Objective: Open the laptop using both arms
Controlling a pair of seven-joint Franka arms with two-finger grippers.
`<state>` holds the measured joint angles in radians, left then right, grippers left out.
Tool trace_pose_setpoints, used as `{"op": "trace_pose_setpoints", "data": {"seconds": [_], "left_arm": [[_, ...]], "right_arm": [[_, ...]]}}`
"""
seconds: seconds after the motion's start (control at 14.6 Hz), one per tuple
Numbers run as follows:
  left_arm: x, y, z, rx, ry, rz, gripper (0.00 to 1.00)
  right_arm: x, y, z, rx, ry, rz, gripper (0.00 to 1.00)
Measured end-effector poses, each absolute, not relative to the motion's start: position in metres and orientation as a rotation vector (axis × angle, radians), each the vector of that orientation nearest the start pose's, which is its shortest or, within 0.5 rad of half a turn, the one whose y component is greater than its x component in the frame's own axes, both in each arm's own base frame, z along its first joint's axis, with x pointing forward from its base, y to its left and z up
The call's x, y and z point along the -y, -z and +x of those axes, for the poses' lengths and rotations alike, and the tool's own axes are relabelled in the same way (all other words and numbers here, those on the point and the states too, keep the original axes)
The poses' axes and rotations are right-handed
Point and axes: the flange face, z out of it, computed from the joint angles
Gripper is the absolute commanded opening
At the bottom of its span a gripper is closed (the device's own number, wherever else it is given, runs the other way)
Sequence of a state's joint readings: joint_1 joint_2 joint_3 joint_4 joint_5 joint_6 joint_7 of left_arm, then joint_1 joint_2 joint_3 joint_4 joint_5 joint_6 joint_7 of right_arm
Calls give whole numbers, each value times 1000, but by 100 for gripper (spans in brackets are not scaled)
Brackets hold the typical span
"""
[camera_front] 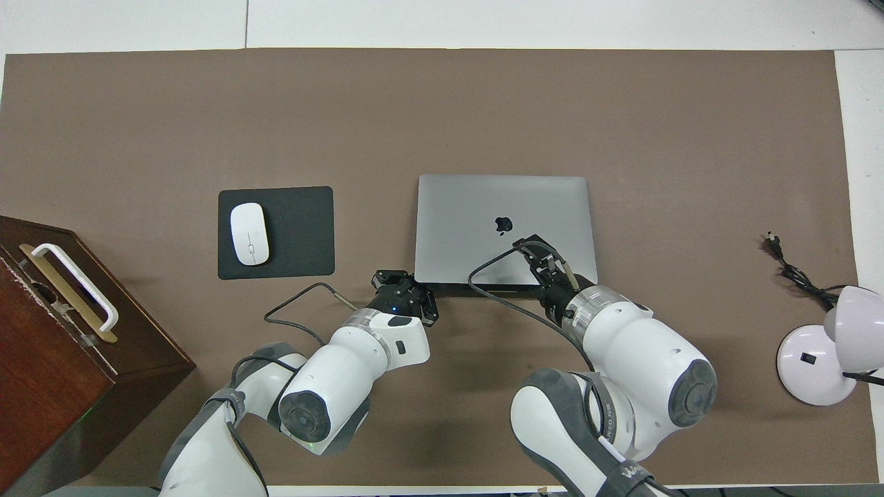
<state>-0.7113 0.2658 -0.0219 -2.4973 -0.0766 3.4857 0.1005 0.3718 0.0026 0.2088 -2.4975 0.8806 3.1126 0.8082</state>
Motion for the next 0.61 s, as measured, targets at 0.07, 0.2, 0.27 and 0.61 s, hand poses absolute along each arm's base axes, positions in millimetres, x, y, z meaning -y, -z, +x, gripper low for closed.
{"op": "trace_pose_setpoints", "data": {"seconds": [0.07,0.2,0.27,0.61], "left_arm": [[340,-268,391,-1161,1134,-2951,0],[340,-268,391,-1161,1135,-2951,0],[340,-268,391,-1161,1135,-2950,0],[340,-268,391,-1162,1135,-2950,0]], "right_arm": [[-214,-337,446,-1331,322,-2168,100],[-217,-340,450,-1326,325,-2159,100],[-219,-342,453,-1323,329,-2153,100],[-223,-351,467,-1317,384,-2115,100]]}}
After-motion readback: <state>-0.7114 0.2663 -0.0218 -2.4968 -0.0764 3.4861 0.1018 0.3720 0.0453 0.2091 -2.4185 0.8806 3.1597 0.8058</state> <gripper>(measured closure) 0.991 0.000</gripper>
